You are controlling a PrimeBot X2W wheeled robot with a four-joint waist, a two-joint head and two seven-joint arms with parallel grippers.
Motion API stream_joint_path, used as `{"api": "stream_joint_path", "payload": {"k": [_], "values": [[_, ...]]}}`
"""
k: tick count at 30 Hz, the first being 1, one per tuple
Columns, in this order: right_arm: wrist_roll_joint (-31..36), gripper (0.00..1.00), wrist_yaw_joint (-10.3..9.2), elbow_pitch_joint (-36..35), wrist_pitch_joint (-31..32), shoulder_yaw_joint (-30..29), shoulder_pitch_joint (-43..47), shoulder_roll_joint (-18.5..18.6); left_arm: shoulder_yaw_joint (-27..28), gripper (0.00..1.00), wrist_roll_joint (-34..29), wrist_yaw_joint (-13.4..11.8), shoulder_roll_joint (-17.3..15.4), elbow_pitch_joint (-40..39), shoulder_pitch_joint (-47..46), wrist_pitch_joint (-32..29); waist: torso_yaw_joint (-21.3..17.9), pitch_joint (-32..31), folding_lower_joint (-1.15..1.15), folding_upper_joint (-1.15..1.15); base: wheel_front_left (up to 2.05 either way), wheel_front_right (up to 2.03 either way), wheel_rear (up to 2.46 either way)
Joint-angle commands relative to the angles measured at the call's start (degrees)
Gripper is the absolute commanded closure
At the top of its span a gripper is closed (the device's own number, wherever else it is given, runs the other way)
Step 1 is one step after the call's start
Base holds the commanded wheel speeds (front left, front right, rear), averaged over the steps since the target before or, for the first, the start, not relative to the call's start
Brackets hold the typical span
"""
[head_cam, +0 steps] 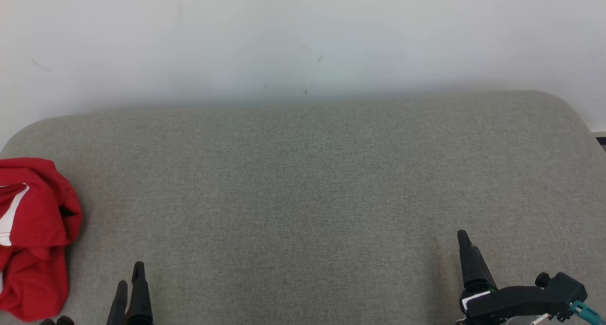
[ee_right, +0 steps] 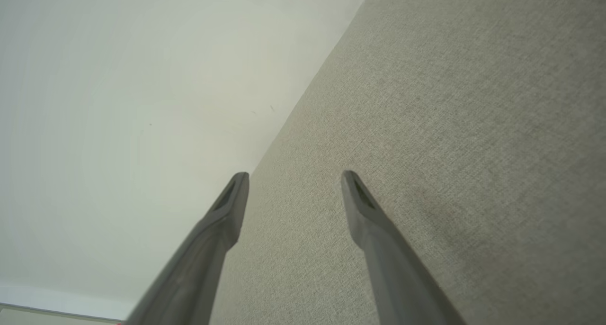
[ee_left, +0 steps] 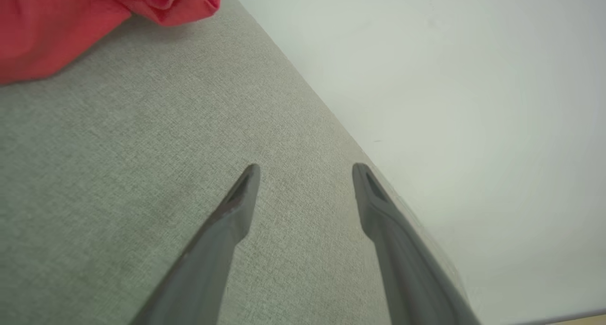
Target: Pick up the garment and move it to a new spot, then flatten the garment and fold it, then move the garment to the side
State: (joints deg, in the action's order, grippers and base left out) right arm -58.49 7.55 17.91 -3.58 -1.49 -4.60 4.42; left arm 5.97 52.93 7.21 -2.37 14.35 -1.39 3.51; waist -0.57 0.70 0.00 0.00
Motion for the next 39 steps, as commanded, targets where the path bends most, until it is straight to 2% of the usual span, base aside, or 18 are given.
{"api": "stream_joint_path", "payload": {"k": [1,15,39], "values": [[1.8,0.0,-0.04,-0.5,-0.5,0.2,-1.0,0.4,-0.1,0.0,-1.8,0.0,-0.4,-0.9,-0.4,0.5,0.0,0.0,0.0,0.0,0.0,0.0,0.0],[14.1,0.0,-0.05,-0.2,-3.0,1.2,-1.2,0.6,-1.1,0.0,-15.0,-0.2,-0.5,-1.4,-0.1,3.1,-0.5,0.4,0.0,0.0,0.0,0.0,0.0],[28.7,0.0,-0.08,2.7,-6.7,3.7,-1.2,1.3,-1.4,0.0,-29.2,-1.4,-0.5,1.8,0.9,6.7,-1.2,0.2,0.0,0.0,0.0,0.0,0.0]]}}
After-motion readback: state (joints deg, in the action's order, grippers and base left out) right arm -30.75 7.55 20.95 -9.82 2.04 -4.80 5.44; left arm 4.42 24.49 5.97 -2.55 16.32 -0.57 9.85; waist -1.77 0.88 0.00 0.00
